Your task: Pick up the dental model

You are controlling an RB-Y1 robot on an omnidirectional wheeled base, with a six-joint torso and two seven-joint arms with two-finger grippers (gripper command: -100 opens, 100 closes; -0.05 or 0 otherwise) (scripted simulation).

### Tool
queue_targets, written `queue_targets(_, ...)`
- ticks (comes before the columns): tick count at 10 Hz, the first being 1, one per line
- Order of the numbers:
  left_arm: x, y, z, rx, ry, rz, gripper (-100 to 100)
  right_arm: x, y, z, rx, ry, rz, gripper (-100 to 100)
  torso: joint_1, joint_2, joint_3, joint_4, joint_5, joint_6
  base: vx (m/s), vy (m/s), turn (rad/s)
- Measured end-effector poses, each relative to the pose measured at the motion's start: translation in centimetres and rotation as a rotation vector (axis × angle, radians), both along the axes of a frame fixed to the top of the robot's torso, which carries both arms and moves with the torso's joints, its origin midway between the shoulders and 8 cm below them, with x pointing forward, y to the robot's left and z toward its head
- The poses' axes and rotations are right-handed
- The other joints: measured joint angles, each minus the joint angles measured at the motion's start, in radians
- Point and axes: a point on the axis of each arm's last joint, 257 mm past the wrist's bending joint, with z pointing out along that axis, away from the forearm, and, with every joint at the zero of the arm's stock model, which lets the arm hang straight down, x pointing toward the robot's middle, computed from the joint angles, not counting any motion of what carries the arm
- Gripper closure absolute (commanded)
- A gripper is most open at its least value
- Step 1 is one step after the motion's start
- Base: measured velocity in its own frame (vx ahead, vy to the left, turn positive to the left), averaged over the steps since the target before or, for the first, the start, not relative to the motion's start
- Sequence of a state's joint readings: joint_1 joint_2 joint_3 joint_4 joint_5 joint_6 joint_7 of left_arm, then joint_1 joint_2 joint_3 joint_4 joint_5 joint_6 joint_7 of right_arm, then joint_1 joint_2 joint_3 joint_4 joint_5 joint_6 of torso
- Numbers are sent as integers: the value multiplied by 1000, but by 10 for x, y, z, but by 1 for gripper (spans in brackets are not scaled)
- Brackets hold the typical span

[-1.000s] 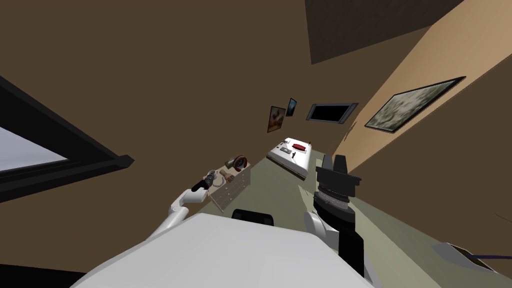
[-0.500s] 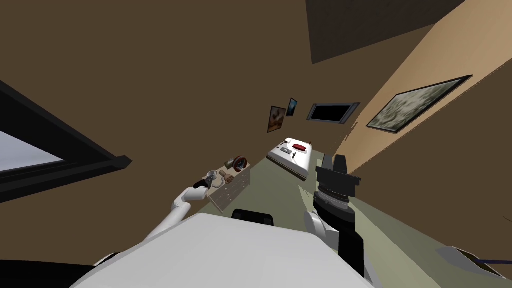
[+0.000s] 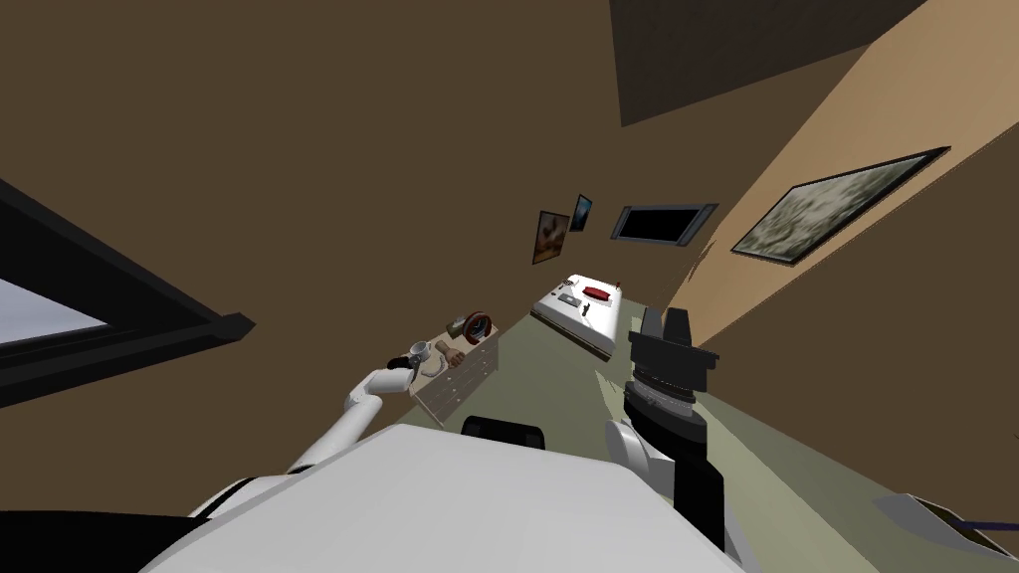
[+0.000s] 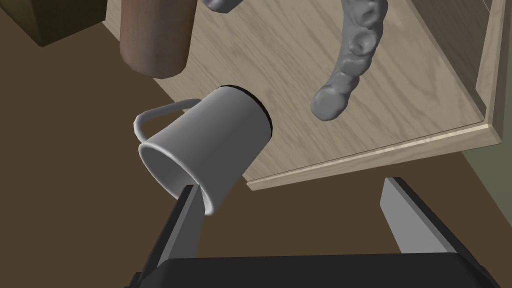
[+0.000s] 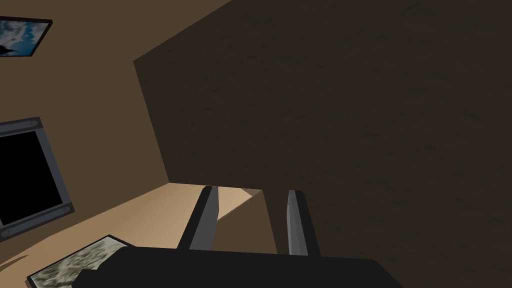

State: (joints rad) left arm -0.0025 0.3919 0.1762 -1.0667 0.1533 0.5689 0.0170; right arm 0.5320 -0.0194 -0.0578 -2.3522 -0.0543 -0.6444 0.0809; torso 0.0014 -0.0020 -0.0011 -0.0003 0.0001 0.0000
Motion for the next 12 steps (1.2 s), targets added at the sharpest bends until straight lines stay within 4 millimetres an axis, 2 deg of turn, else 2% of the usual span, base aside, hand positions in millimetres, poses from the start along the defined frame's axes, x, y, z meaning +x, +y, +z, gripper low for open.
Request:
queue_targets(7,-31,3,-31,-58,204,39,-100,0,0,0,0,0,0,0,-1,0,0,0,0,0,32,22,-23)
queue_targets(12,-51,-10,-45,-124,356,48,-100,0,0,0,0,0,0,0,-1,-1,-1,0,0,0,47,19,-37)
